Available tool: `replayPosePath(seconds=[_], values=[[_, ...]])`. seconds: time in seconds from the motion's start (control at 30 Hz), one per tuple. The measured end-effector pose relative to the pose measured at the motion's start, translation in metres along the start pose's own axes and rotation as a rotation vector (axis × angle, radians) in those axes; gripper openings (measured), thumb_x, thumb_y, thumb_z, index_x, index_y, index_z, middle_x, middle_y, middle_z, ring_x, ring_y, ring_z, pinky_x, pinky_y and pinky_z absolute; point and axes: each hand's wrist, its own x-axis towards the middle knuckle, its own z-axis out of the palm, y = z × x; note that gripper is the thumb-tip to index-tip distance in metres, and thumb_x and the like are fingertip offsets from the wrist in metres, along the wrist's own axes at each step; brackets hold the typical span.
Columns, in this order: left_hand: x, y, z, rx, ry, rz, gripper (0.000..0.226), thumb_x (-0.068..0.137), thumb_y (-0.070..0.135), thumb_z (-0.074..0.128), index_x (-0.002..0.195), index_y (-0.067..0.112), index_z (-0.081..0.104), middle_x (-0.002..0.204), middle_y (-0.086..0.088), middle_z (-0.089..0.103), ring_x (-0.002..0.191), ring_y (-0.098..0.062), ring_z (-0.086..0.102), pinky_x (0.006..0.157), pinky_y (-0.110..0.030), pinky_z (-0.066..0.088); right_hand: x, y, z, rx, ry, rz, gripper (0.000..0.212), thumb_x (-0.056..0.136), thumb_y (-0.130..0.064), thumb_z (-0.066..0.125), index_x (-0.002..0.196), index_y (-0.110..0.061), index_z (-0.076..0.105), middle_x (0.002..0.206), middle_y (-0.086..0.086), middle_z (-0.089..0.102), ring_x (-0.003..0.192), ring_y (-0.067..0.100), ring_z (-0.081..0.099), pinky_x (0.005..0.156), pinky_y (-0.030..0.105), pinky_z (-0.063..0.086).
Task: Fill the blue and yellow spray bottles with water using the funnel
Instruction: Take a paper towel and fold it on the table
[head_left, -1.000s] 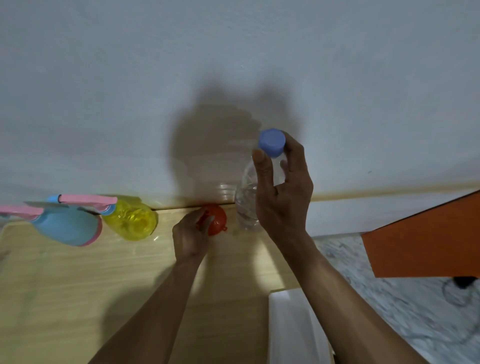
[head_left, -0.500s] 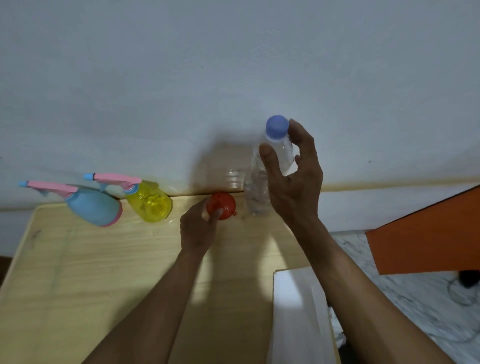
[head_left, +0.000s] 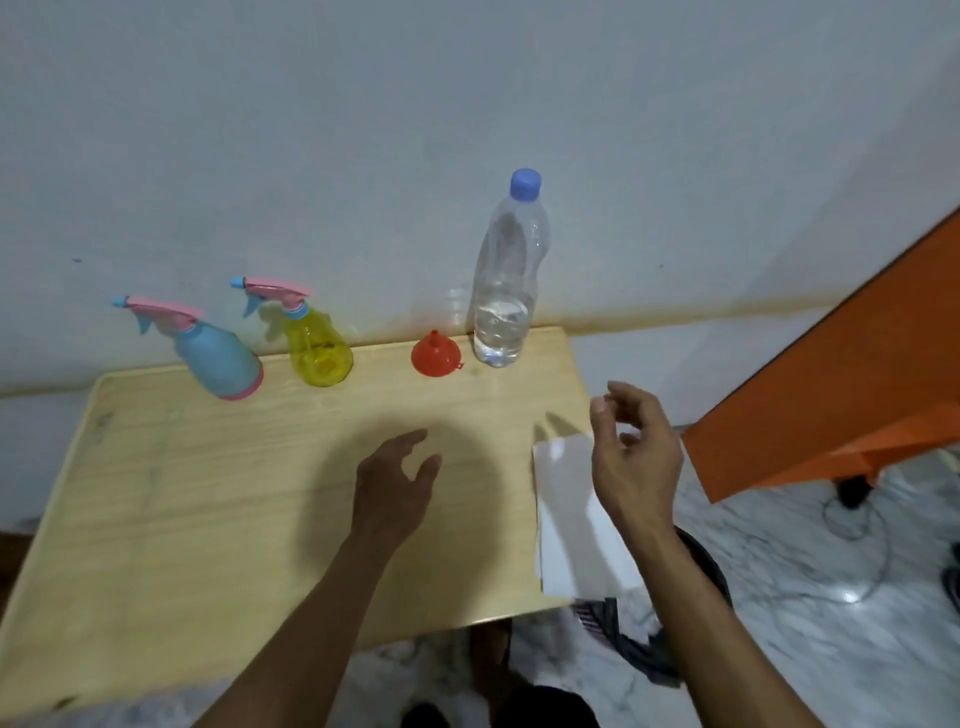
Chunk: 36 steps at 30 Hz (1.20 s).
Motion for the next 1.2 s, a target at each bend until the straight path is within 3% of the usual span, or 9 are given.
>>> replayPosePath(seconds=[0.13,0.27,0.47,0.63,0.8,0.93,1.2], values=[[-0.046,0.002,0.013,0.044,-0.124,0.033,0.035,0.085,0.024,0.076,0.120,0.019,0.071,0.124,-0.003,0.069,0.111,-0.020,0.065,0.094,-0.037,0.053,-0.052,0.048,-0.031,-0.101,0.054,0.159,0.015,0.099,-0.023,0.062,0.112,-0.019,0.069,0.097,-0.005,0.069,0.093,0.014,0.064,0.082,0.035,0.053],[-0.066,0.015,0.032,0.119,-0.229,0.132,0.035,0.087,0.025,0.074,0.121,0.018,0.070,0.127,-0.002,0.067,0.116,-0.021,0.063,0.099,-0.028,0.044,-0.076,0.090,-0.041,-0.201,0.065,0.252,0.019,0.098,-0.021,0.061,0.113,-0.013,0.071,0.096,-0.002,0.068,0.098,0.025,0.064,0.075,0.032,0.045],[-0.057,0.036,0.076,0.259,-0.369,0.274,0.038,0.090,0.028,0.069,0.127,0.019,0.065,0.134,-0.003,0.063,0.127,-0.024,0.056,0.109,-0.036,0.040,-0.079,0.123,-0.031,-0.368,0.096,0.232,0.021,0.094,-0.026,0.068,0.111,-0.014,0.075,0.101,0.003,0.074,0.103,0.033,0.059,0.081,0.045,0.053],[-0.036,0.053,0.114,0.298,-0.396,0.355,0.040,0.090,0.027,0.069,0.130,0.023,0.064,0.136,-0.004,0.061,0.129,-0.022,0.051,0.108,-0.031,0.037,-0.073,0.149,-0.021,-0.564,0.118,0.162,0.022,0.086,-0.029,0.080,0.103,-0.016,0.078,0.097,0.006,0.076,0.096,0.039,0.063,0.074,0.051,0.053],[-0.016,0.069,0.151,0.368,-0.429,0.457,0.039,0.093,0.025,0.065,0.132,0.023,0.063,0.143,-0.003,0.055,0.136,-0.022,0.043,0.111,-0.034,0.035,-0.066,0.172,-0.012,-0.633,0.156,0.164,0.022,0.076,-0.034,0.088,0.091,-0.021,0.081,0.088,0.001,0.072,0.088,0.036,0.064,0.072,0.044,0.049],[-0.007,0.071,0.172,0.403,-0.476,0.503,0.037,0.093,0.020,0.066,0.129,0.026,0.066,0.147,-0.006,0.052,0.139,-0.027,0.040,0.110,-0.046,0.038,-0.065,0.185,-0.010,-0.634,0.165,0.189,0.017,0.081,-0.038,0.084,0.090,-0.023,0.082,0.089,-0.002,0.071,0.089,0.032,0.061,0.072,0.039,0.043],[0.002,0.063,0.195,0.457,-0.513,0.568,0.021,0.089,0.024,0.066,0.107,0.026,0.077,0.147,-0.006,0.052,0.138,-0.030,0.042,0.107,-0.047,0.033,-0.059,0.186,-0.008,-0.579,0.151,0.230,0.008,0.081,-0.031,0.084,0.080,-0.025,0.079,0.085,0.000,0.067,0.085,0.031,0.057,0.071,0.037,0.038]])
